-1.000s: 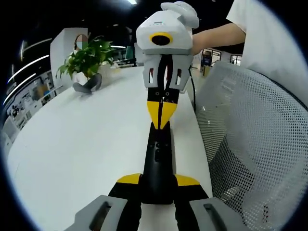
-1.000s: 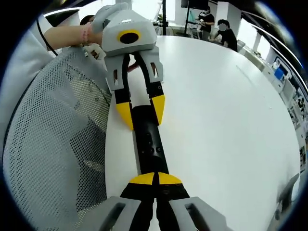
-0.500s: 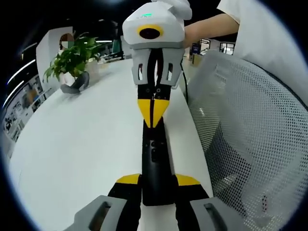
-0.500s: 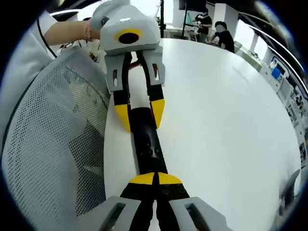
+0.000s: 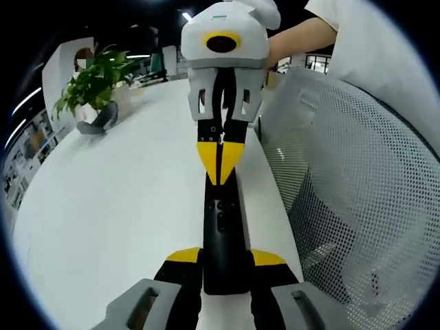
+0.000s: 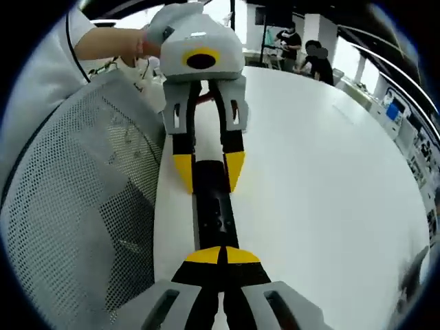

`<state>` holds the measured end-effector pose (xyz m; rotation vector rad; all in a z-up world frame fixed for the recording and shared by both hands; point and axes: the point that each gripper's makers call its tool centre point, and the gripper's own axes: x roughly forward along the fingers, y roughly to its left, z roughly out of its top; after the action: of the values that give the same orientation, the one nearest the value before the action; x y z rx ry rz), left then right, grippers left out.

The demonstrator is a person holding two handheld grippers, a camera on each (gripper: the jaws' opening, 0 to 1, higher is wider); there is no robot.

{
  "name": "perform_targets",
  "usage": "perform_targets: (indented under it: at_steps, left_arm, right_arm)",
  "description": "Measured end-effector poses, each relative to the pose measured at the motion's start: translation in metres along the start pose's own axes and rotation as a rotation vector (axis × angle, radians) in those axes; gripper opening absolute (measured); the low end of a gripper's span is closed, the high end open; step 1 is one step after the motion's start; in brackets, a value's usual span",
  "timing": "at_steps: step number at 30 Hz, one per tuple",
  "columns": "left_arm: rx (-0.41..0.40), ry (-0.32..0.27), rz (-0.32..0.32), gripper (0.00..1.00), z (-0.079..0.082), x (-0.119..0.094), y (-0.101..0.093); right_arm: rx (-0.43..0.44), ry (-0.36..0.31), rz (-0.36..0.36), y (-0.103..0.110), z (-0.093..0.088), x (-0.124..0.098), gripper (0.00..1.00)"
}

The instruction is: Press the specified remote control buttons in sequence, fully releasing each button before pressing the next.

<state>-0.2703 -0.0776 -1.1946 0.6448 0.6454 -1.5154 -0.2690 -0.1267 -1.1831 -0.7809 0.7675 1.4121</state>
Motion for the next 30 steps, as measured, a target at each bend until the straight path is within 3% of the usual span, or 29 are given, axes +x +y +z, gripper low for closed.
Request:
perform_targets:
  at_steps: [5, 10, 12, 18, 22, 26, 29, 30]
  left_arm:
    - [-0.007, 0.017, -0.001, 0.25, 0.000, 0.001, 0.001]
    - [-0.017, 0.016, 0.006, 0.24, 0.001, 0.001, 0.001]
    - [-0.020, 0.013, 0.010, 0.24, 0.001, 0.001, 0.001]
    - [-0.024, 0.013, 0.012, 0.24, 0.001, 0.001, 0.001]
    - [-0.028, 0.011, 0.016, 0.24, 0.001, 0.002, 0.001]
    - [-0.030, 0.006, 0.014, 0.24, 0.001, 0.002, 0.001]
    - [-0.032, 0.005, 0.014, 0.24, 0.001, 0.002, 0.001]
    - [-0.032, 0.006, 0.015, 0.24, 0.001, 0.001, 0.001]
  right_arm:
    - [-0.139, 0.106, 0.022, 0.003, 0.003, 0.004, 0.00]
    - [-0.134, 0.167, -0.006, 0.003, 0.003, 0.006, 0.00]
    - [-0.064, 0.147, -0.020, 0.002, 0.002, 0.005, 0.00]
    - [0.116, -0.011, -0.031, 0.000, 0.004, 0.002, 0.00]
    - [0.055, -0.008, -0.050, 0.000, 0.009, 0.000, 0.00]
    - [0.056, -0.014, -0.031, -0.001, 0.016, 0.003, 0.00]
    - [0.027, 0.042, 0.001, 0.003, 0.009, 0.009, 0.00]
    - [0.021, 0.025, -0.018, 0.000, 0.011, 0.008, 0.00]
